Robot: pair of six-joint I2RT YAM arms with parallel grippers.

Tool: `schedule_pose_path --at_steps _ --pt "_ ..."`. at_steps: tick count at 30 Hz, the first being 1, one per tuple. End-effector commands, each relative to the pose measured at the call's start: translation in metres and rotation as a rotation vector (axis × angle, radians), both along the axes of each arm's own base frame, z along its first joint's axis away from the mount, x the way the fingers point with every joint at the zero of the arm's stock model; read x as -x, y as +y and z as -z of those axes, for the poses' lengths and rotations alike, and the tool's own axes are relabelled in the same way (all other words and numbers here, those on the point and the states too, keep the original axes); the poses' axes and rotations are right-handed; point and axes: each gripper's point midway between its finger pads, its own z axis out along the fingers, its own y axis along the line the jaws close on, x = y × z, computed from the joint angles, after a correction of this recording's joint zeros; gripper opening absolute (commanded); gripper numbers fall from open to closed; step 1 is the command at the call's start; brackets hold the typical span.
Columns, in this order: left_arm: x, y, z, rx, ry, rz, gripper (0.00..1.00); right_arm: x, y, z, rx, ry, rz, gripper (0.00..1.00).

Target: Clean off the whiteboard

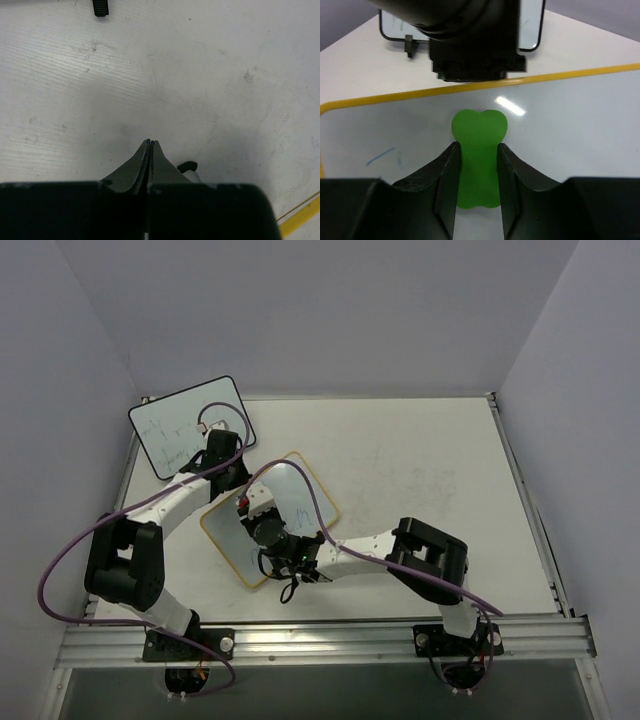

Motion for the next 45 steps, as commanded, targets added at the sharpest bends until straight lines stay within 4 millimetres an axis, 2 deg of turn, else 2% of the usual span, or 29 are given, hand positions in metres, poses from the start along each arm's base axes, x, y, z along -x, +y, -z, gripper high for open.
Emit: schedule_pose_path --at_steps 1,6,12,17,21,30,35,45 --pt "0.016 -0.013 -0.004 0.002 0.045 0.072 0.02 0.024 0.027 0.029 0.116 0.024 -0.113 0.12" --pt "0.016 -0.014 -0.005 0.001 0.043 0.073 0.02 0.049 0.052 0.034 0.139 0.02 -0.193 0.12" --pt "0.016 -0.013 -0.007 -0.004 0.038 0.079 0.02 0.066 0.064 0.039 0.147 0.027 -0.259 0.12" --pt "0.016 -0.015 -0.006 0.001 0.041 0.082 0.02 0.071 0.066 0.039 0.147 0.03 -0.288 0.12" --pt "0.016 -0.016 -0.006 -0.001 0.042 0.084 0.02 0.064 0.06 0.041 0.186 0.016 -0.255 0.13" --pt "0.018 -0.016 -0.005 -0.001 0.043 0.083 0.02 0.017 0.02 0.033 0.164 0.045 -0.054 0.12" --pt "0.018 -0.015 -0.004 -0.002 0.044 0.079 0.02 0.0 -0.008 0.036 0.122 0.081 0.008 0.12" --pt "0.017 -0.015 0.0 -0.002 0.044 0.074 0.02 -0.032 -0.088 0.042 0.074 0.132 0.186 0.12"
